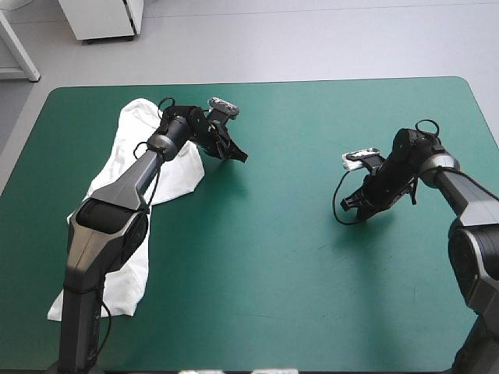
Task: Fold the cloth
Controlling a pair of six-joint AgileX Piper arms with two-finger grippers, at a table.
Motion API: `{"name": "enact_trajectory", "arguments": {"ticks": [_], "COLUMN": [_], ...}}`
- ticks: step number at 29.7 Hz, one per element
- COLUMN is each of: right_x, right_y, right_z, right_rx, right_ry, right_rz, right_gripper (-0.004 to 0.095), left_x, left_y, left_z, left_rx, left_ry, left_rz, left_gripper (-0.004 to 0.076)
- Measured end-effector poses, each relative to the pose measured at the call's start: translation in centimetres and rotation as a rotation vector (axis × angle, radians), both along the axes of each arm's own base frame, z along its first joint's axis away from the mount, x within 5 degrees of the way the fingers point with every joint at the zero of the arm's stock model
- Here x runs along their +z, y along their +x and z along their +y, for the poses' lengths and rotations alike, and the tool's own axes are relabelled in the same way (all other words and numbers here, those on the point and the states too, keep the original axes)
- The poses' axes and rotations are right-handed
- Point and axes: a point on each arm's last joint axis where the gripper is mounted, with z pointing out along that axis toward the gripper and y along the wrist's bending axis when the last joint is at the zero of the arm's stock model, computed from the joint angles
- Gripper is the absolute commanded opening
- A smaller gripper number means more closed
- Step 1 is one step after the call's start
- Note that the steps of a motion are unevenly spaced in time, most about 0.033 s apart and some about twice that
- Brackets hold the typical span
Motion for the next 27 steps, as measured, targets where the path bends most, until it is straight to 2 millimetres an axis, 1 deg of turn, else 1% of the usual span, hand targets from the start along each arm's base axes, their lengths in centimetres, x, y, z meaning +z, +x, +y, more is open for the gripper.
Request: {"name": "enact_trajectory", "arguments": {"ticks": [11, 12, 17, 27], "right_x": [-0.01, -0.02, -0.06, -0.05], "right_y": [0.03, 0.03, 0.07, 0.07], "right_z": [0.12, 0.10, 0.24, 0.27], "right_rx": [0.000, -0.035, 0.001, 0.003], "right_ry": [0.013, 0.013, 0.027, 0.030], "right_rz": [-0.002, 0.008, -0.001, -0.002], "right_gripper": [-0.0017, -0.0017, -0.0017, -0.0017], "left_x": [0.00, 0.00, 0.00, 0.00], "left_y": [0.00, 0.00, 0.00, 0.00], "left_z": [0.01, 0.01, 0.01, 0.01], "left_rx": [0.000, 0.000, 0.000, 0.000], "left_ry": [0.001, 0.001, 0.001, 0.001], "left_rz": [0.000, 0.000, 0.000, 0.000], "left_gripper": [-0.0009, -0.0009, -0.0009, -0.0009]}}
